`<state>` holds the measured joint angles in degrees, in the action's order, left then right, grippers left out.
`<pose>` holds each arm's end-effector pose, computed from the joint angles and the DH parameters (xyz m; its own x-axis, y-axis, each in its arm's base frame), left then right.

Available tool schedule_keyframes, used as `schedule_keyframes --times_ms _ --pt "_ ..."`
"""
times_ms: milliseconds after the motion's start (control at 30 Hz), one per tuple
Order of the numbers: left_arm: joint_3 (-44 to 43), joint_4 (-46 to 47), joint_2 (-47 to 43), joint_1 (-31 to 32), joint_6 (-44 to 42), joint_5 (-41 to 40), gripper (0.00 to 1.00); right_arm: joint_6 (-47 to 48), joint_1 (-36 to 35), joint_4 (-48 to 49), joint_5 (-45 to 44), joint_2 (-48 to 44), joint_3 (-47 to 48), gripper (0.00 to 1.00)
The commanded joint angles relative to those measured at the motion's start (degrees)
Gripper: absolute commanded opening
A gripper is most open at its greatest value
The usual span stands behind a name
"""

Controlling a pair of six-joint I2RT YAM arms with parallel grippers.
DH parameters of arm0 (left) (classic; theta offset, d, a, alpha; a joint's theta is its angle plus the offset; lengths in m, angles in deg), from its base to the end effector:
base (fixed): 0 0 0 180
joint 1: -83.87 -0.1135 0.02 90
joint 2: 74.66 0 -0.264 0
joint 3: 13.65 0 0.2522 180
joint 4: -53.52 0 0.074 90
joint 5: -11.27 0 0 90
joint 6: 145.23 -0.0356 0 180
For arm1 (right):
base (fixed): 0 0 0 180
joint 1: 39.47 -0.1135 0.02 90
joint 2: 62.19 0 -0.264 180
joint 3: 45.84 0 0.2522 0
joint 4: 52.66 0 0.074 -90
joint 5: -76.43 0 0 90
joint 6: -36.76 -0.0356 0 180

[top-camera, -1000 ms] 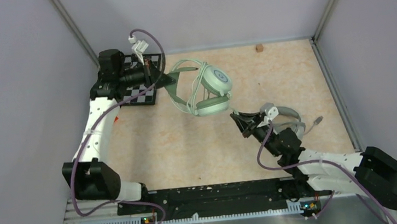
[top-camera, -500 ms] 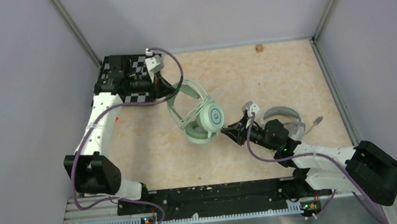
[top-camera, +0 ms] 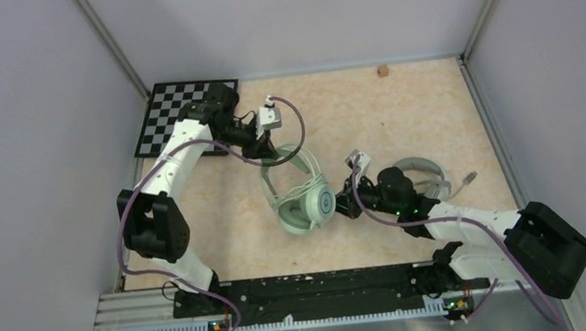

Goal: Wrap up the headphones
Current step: Place the headphones at the center of the board.

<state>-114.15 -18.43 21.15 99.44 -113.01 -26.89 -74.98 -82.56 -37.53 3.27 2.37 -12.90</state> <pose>0.3154 -0.1169 0.3082 -0.0857 0.5665 -0.8196 0.9961 0.0644 -0.0596 0.1573 0.1612 0.1890 -0.5099 0.0085 -0.8602 -0.7190 0.5448 0.4315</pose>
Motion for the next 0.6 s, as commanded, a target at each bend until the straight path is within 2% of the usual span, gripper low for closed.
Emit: schedule_keyframes --times_ms 0,267,500,567 --pt "-2.77 -7.39 0.38 0.57 -7.83 -6.34 0.0 -1.21 1.65 3.47 1.9 1.66 1.82 0.0" --pt "-8.38 -13.07 7.43 3.51 -16.13 -12.02 0.0 -4.62 1.63 15.52 7.26 8.54 -0.01 0.0" --pt "-8.62 -11.43 12.31 6.98 -23.5 -20.98 0.0 -3.84 -0.67 11.71 0.83 15.23 3.79 0.0" --pt "-6.41 -7.1 11.54 7.83 -26.56 -23.35 0.05 -4.98 -1.08 12.82 -0.61 16.83 4.14 0.0"
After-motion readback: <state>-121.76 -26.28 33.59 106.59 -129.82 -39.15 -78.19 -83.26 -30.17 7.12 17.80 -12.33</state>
